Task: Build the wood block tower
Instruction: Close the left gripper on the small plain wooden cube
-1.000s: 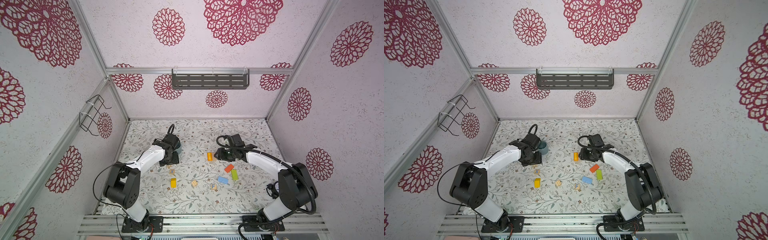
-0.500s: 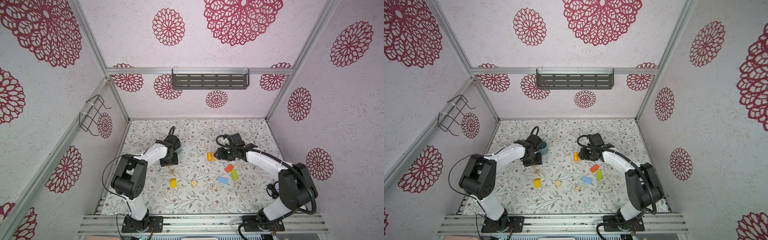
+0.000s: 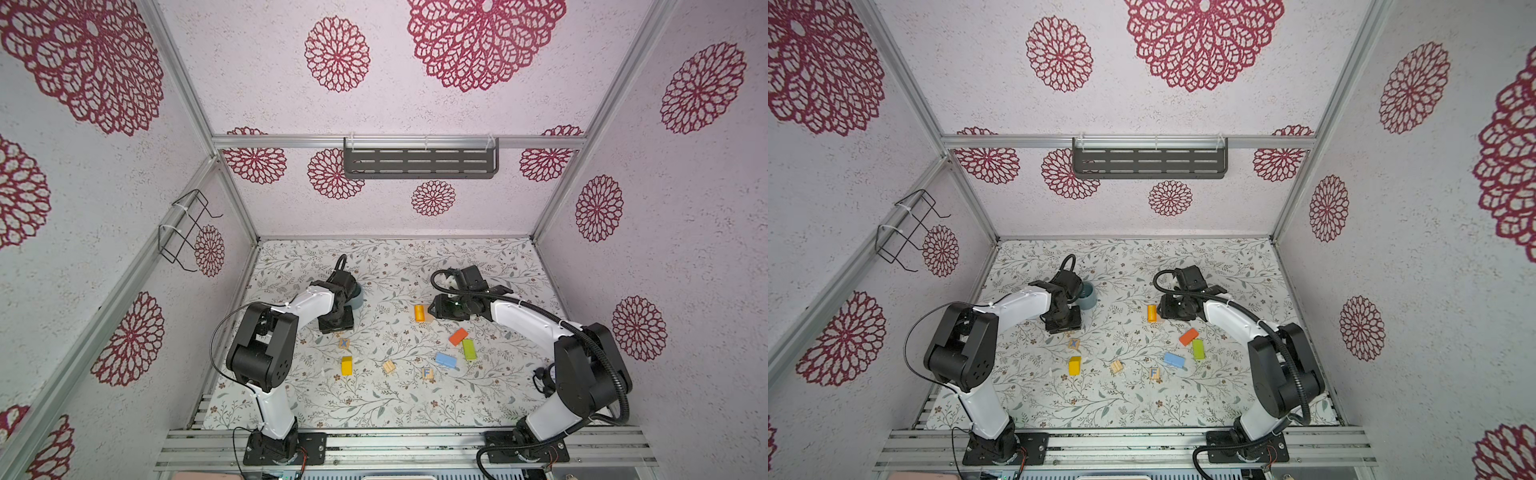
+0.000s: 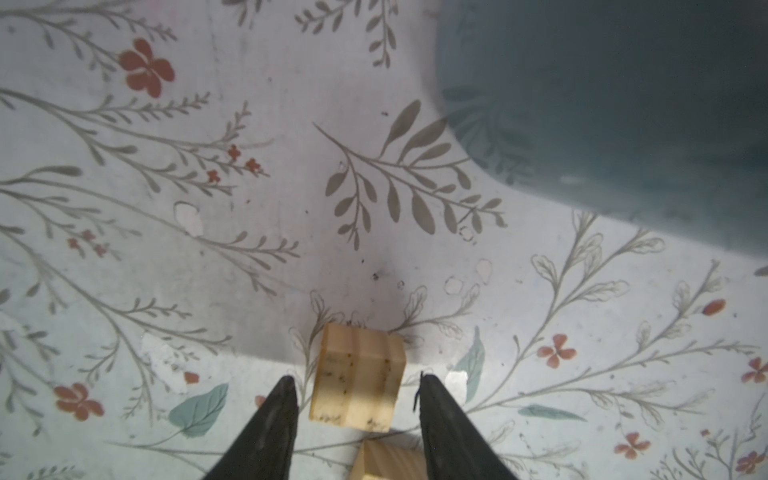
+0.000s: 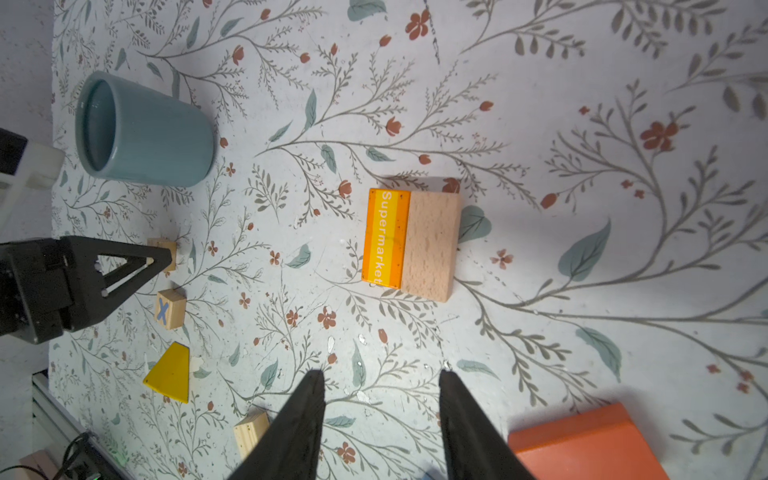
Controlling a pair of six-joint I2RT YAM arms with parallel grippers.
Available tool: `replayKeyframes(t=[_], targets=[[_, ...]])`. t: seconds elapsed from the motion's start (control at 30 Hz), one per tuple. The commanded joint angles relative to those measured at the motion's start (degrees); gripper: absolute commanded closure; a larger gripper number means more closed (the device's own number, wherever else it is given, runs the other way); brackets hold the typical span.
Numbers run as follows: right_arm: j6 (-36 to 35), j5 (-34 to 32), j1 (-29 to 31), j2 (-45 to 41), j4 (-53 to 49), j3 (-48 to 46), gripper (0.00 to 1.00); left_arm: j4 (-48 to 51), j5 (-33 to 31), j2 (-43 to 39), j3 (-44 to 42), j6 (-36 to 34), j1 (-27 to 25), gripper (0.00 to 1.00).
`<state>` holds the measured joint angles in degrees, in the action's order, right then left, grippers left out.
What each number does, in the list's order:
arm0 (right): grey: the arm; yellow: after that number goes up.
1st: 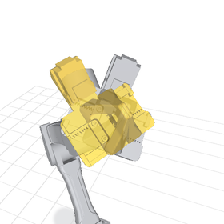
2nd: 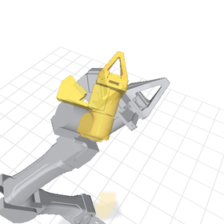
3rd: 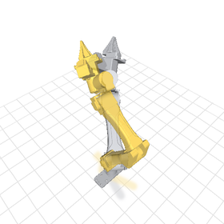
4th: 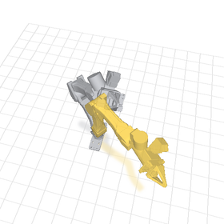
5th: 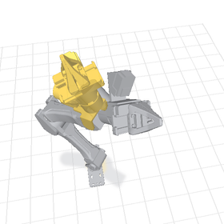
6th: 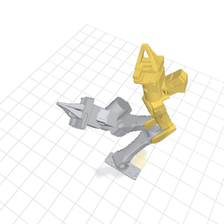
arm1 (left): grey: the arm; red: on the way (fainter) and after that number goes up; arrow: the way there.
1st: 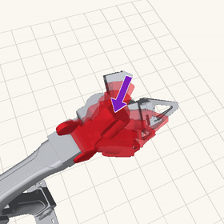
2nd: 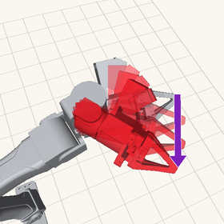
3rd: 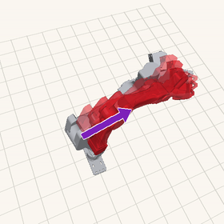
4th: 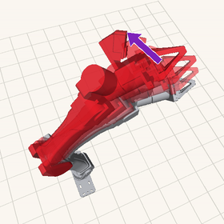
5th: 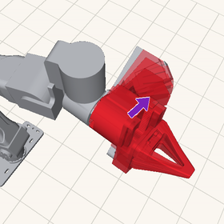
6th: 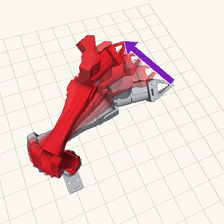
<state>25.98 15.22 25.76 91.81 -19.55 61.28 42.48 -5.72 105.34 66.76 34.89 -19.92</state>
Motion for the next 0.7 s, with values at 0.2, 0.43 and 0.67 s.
replayKeyframes(t=[0.2,0.43,0.67], targets=[[-1.1,0.5,-0.1,0.1,-0.8,2.2,0.58,-1.7,1.3,1.0,1.4,-0.2,1.0,0.55],[-0.8,0.4,-0.1,-0.7,-0.8,2.1,0.57,-1.6,1.4,0.8,1.2,-0.1,1.0,0.64],[-0.8,0.3,-0.2,-2.3,-1.1,1.5,0.49,-0.5,1.7,-1.0,1.3,0.0,0.9,0.67]])
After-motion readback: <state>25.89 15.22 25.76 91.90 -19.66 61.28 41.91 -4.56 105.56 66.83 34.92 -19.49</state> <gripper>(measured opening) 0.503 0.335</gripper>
